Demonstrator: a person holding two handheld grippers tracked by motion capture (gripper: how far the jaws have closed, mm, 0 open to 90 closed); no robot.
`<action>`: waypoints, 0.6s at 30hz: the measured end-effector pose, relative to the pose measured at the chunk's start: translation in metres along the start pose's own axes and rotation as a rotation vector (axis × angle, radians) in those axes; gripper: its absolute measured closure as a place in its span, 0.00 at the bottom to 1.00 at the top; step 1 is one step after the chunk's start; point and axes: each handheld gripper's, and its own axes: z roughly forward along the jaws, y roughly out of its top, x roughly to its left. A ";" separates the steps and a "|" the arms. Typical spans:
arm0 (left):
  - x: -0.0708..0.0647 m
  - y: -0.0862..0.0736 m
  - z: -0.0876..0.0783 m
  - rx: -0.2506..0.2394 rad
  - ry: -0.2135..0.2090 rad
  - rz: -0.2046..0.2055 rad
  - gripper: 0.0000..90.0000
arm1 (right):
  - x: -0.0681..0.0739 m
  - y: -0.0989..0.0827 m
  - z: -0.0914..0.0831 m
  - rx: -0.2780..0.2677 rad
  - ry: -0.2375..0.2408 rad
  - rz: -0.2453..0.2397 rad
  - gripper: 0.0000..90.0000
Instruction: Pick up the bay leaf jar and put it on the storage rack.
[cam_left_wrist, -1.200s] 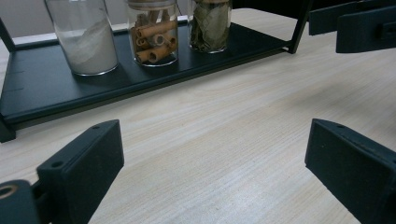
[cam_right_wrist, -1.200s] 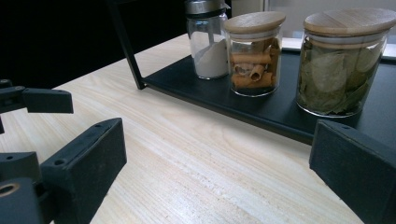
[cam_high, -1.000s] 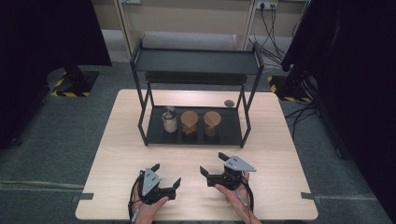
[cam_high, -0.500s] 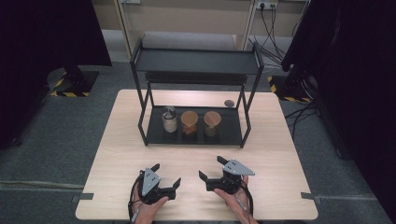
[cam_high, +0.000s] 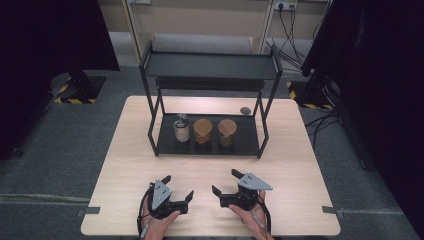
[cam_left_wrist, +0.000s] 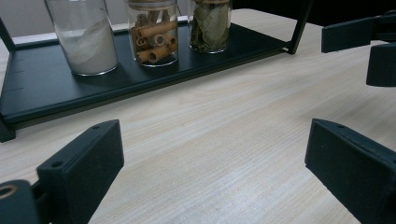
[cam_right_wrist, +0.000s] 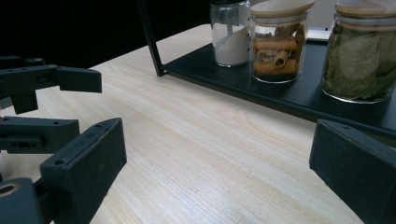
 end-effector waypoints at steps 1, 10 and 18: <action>0.000 0.000 0.000 0.000 0.000 0.000 0.05 | 0.000 0.000 0.000 -0.001 -0.001 0.000 0.05; 0.000 0.000 0.000 0.001 0.000 0.000 0.05 | 0.000 0.000 -0.001 -0.004 -0.005 0.000 0.05; 0.000 0.000 0.000 0.001 0.000 -0.001 0.05 | 0.000 0.000 -0.001 -0.004 -0.005 0.001 0.05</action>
